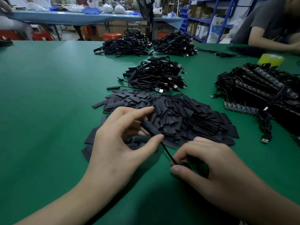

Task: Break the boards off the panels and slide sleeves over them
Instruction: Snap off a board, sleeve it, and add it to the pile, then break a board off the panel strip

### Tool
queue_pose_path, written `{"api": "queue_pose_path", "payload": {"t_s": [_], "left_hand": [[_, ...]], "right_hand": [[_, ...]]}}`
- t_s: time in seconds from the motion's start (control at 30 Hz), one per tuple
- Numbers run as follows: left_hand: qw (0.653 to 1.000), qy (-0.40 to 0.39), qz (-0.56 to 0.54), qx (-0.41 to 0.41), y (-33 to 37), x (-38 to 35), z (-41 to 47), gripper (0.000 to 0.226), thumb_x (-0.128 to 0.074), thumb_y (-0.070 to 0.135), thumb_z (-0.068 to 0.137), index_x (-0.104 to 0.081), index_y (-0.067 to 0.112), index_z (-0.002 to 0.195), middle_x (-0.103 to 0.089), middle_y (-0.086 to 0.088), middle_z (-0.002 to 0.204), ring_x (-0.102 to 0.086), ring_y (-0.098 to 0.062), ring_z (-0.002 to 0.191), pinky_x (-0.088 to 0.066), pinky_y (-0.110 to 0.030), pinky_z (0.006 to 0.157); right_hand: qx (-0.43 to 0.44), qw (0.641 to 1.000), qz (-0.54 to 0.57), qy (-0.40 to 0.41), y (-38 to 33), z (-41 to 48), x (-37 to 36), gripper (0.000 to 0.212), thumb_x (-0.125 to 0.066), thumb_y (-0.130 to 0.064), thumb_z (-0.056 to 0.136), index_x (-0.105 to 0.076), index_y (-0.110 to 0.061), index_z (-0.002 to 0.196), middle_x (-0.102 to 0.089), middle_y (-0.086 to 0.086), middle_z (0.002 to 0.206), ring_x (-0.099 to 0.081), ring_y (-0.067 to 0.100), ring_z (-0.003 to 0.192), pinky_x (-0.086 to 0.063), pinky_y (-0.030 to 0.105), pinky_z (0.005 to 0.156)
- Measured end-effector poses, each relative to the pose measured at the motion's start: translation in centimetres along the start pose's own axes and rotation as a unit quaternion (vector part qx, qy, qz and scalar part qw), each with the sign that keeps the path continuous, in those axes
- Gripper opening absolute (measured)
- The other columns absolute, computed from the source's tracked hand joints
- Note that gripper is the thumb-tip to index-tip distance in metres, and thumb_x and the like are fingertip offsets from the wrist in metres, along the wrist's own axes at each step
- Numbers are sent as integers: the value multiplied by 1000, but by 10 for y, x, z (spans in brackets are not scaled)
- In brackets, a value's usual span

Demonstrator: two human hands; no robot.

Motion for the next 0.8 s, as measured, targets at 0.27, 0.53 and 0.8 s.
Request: {"api": "queue_pose_path", "payload": {"t_s": [0.27, 0.53, 0.8], "left_hand": [[993, 33, -73, 90, -6, 0, 3, 42, -82, 42, 79, -64, 39, 117, -64, -1, 104, -66, -14, 86, -53, -23, 71], [992, -94, 80, 7, 9, -3, 0, 36, -53, 60, 92, -68, 30, 77, -61, 7, 61, -56, -10, 55, -38, -17, 50], [996, -77, 37, 7, 1, -1, 5, 47, -48, 1, 102, -65, 41, 120, -72, 19, 98, -71, -3, 92, -50, -14, 78]], "right_hand": [[-92, 992, 15, 80, 11, 44, 61, 7, -64, -38, 89, -66, -36, 83, -71, -14, 67, -70, -2, 57, -46, 10, 53], [4, 960, -250, 129, 18, 241, 76, 17, -65, -37, 99, -73, -26, 109, -75, -2, 109, -68, 22, 98, -54, 37, 86], [35, 978, -167, 117, -21, 248, 21, 35, -58, -45, 101, -64, -23, 128, -63, -1, 121, -61, 18, 109, -47, 29, 87]]}}
Point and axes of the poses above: each hand's wrist, its own z-axis towards the middle knuckle, its own x-axis out of the back of the hand, y = z × x, the point moved 1 cm from there along z, towards the middle knuckle
